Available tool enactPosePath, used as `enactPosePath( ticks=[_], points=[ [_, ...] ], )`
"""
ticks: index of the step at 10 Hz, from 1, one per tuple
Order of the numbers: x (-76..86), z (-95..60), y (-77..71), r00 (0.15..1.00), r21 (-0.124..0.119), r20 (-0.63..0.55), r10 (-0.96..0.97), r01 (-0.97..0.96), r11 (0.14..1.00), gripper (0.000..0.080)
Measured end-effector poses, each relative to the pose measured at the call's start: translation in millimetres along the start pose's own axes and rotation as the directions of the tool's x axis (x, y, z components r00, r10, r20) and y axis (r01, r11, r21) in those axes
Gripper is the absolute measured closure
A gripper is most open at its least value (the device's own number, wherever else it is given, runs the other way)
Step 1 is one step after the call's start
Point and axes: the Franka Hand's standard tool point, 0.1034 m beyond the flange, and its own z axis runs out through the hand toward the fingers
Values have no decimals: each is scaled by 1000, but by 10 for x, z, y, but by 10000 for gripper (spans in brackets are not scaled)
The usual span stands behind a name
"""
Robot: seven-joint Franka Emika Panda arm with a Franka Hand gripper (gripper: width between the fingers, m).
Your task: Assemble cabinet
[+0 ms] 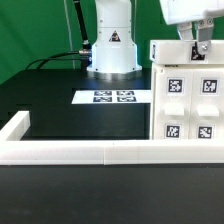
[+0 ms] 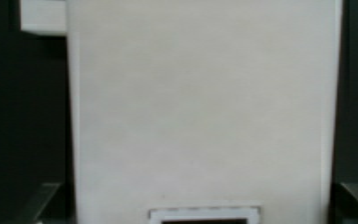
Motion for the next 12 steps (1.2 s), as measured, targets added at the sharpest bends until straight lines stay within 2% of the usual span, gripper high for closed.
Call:
enactPosePath(
  ticks=[4,7,8,9,12],
  points=[
    [-12,5,-11,954,6,15,298,-298,954,239],
    [-15,-3,-45,912,9,44,408,-409,913,239],
    [-25,-2,-42,922,9,44,384,-384,923,162],
    [-38,-37,-46,927,10,64,369,-370,929,42],
    [-93,-206,-102,926,29,112,361,-367,930,9]
  ],
)
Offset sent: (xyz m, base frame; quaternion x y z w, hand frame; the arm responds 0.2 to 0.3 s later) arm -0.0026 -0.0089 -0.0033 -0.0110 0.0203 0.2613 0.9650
